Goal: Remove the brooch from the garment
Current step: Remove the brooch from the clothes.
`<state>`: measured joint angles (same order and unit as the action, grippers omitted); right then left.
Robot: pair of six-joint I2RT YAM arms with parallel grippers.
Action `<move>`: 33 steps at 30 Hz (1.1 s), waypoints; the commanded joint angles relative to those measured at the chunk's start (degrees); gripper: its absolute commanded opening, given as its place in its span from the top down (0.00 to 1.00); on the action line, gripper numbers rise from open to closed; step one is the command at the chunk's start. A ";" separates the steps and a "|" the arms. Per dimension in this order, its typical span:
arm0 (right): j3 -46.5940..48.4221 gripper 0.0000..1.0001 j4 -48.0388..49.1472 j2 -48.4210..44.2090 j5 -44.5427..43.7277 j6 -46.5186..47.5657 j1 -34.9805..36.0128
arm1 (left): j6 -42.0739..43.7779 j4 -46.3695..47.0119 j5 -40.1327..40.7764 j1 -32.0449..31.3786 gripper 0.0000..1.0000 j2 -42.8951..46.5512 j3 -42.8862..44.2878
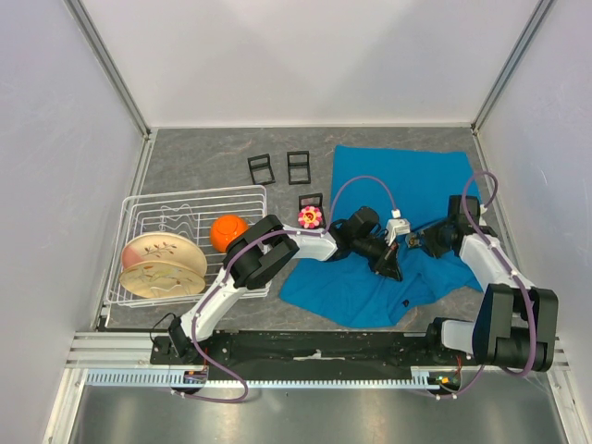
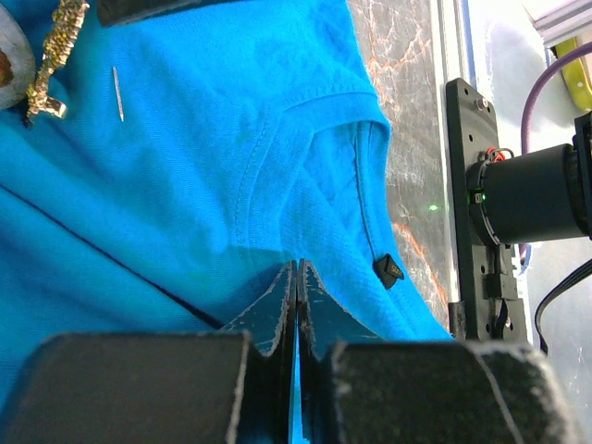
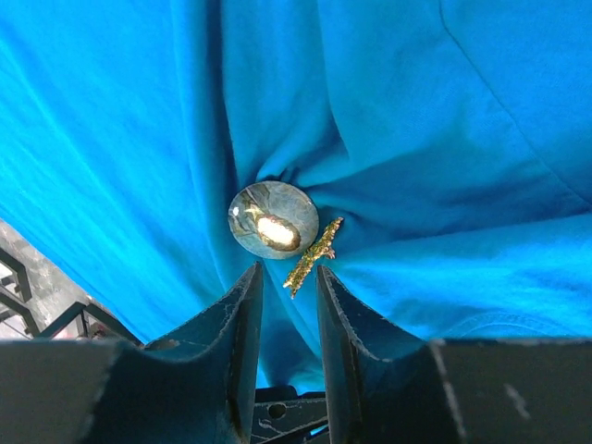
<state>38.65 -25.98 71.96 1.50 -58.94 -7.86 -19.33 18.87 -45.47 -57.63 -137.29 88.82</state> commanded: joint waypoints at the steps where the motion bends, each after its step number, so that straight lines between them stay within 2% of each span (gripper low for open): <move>1: -0.95 0.64 1.63 1.60 0.26 -3.29 0.21 | -0.80 -2.17 -0.85 -0.47 0.96 0.18 0.48; 11: -1.21 0.78 1.37 1.96 -1.06 -4.61 0.30 | -0.88 -2.26 -0.84 -0.47 0.93 0.18 0.31; 14: -2.09 0.88 0.66 0.37 -1.15 -4.08 0.30 | -1.23 -2.44 -0.67 -0.38 0.85 0.10 0.22; 16: -2.53 0.91 0.75 -0.50 -3.43 -2.60 0.30 | -1.76 -2.53 -0.93 -0.38 0.76 0.01 0.22; 20: -4.71 0.97 5.04 -2.61 -4.58 1.27 0.30 | -2.46 -2.52 -1.28 -0.21 0.69 0.18 -0.92; 24: -8.85 0.98 13.21 -6.56 -3.52 2.33 -0.05 | -3.60 -2.35 -0.93 0.23 0.67 0.01 -1.89; 33: -15.36 0.99 24.03 -9.29 2.19 1.37 -3.48 | -4.66 -2.88 -1.02 0.58 0.66 -0.34 -5.14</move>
<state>25.45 -9.93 64.93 2.52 -57.80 -10.11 -23.24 21.08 -47.24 -57.32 -137.27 87.48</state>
